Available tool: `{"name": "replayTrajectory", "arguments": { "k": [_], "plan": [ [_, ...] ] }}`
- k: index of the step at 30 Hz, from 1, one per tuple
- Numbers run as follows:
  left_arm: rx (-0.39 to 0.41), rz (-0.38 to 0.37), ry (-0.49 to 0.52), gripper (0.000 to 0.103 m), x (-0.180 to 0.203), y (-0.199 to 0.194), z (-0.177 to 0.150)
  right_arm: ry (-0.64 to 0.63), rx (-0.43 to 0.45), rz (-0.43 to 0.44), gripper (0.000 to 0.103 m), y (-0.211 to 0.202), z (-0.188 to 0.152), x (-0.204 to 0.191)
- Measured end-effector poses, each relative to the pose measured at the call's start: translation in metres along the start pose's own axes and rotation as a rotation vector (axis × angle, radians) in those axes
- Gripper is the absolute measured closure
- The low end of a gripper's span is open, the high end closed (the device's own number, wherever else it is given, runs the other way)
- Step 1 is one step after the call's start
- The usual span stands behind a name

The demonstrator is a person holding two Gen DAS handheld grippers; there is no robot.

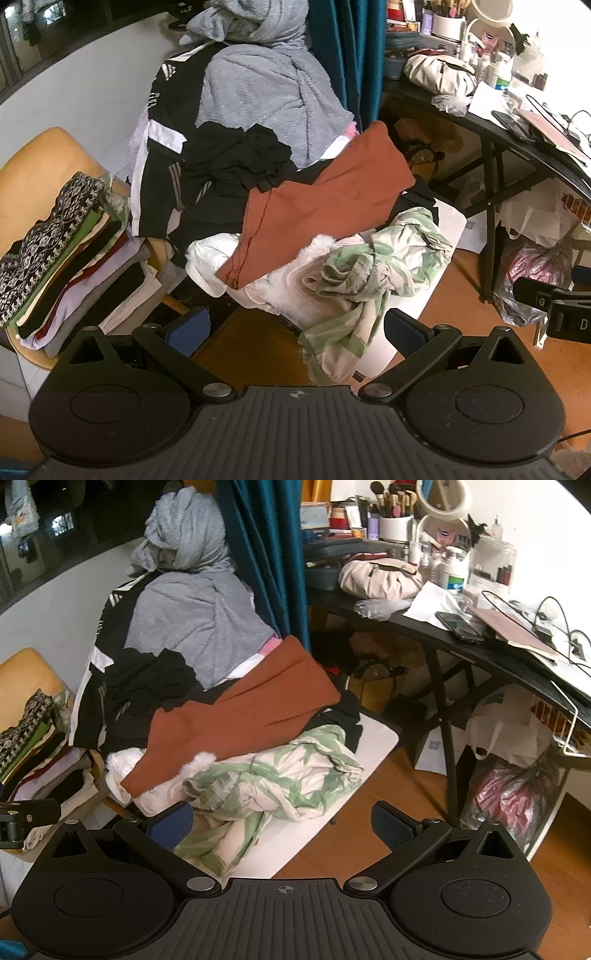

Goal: Fold clothes

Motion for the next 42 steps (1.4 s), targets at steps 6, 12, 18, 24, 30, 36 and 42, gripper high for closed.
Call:
{"name": "replayTrajectory", "arguments": {
  "k": [6,12,18,24,30,36,42],
  "plan": [
    [-0.003,-0.004,-0.012,0.001,-0.002,0.001,-0.002,-0.010,-0.003,0.007,0.001,0.001,0.001,-0.004],
    [-0.004,-0.011,-0.010,0.001,0.002,0.003,-0.001,-0.017,-0.007,0.010,0.001,0.002,0.002,-0.006],
    [-0.003,-0.018,-0.011,0.001,0.004,0.005,0.002,-0.010,-0.008,0.001,0.001,0.003,0.002,-0.001],
    [-0.005,-0.024,-0.014,0.001,0.007,0.007,0.004,-0.008,-0.009,-0.002,0.001,0.004,0.002,0.003],
    [-0.002,-0.023,-0.025,0.001,0.008,0.008,0.004,-0.003,-0.014,-0.003,0.001,0.007,0.003,0.007],
    [-0.007,-0.022,-0.038,0.001,0.009,0.008,0.001,-0.033,-0.021,0.005,0.001,0.008,0.002,0.005],
    [-0.020,-0.019,-0.046,0.001,0.006,0.011,-0.001,-0.023,-0.049,0.008,0.001,0.013,-0.003,0.006]
  ]
}}
Point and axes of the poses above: each gripper's, at about its wrist camera, not at the fingertips, and y roughly the way its jaws point, x to its right, z to its top, the point moved 6 cm from there along y, roughly the way its jaws point, and after that the axes turned 4 degrees about -z, right-handed, at the moved point
